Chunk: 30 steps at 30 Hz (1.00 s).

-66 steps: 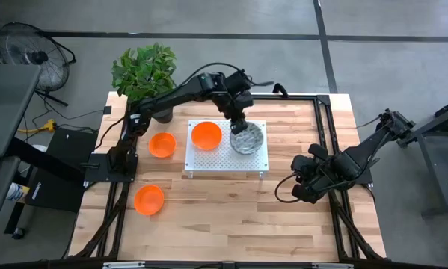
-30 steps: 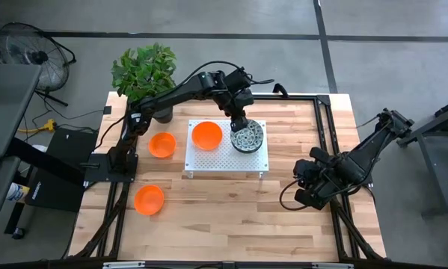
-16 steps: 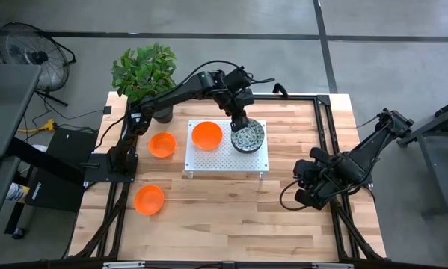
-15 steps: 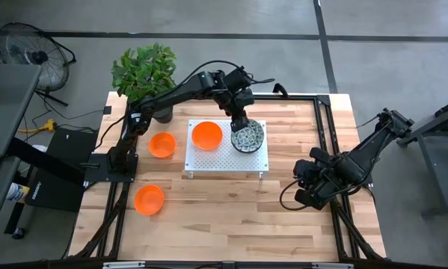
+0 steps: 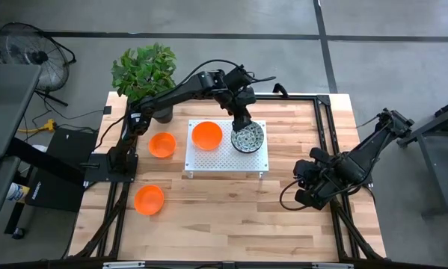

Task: Pick & Place Mini bowls
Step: Stack the blue patterned bowl on the blue patterned bowls on the shelf

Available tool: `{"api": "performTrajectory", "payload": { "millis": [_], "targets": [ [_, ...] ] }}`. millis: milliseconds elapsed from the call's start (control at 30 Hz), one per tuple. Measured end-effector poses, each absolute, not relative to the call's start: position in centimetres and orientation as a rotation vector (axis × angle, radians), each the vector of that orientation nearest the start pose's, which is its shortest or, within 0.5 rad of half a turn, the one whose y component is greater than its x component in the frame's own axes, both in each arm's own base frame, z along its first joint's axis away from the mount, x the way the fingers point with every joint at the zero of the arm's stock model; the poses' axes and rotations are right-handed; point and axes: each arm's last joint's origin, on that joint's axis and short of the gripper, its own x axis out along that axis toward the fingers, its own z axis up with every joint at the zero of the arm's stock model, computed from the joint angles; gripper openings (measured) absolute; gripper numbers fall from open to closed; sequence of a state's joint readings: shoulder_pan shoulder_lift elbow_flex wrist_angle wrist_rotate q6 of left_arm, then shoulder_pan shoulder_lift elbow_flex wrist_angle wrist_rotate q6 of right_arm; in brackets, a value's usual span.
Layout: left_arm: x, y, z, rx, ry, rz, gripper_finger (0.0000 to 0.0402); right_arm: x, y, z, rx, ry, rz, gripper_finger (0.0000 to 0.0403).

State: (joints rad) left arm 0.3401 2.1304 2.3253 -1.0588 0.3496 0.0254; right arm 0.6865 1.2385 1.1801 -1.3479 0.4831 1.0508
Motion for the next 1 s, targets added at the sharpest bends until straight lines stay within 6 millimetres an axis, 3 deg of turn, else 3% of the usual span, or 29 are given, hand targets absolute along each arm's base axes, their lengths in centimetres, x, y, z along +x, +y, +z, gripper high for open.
{"api": "performTrajectory", "payload": {
  "millis": [467, 1000],
  "targets": [
    [42.5, 14.9, 36.0, -0.151, 0.836, 0.015, 0.0124, 16.1, 11.5, 30.7, 0.166, 1.068, -0.438, 0.0094],
    [39.8, 16.1, 38.2, 0.160, 0.849, -0.033, 0.0124, 16.1, 11.4, 30.7, 0.146, 1.050, -0.446, 0.0094]
  ]
}}
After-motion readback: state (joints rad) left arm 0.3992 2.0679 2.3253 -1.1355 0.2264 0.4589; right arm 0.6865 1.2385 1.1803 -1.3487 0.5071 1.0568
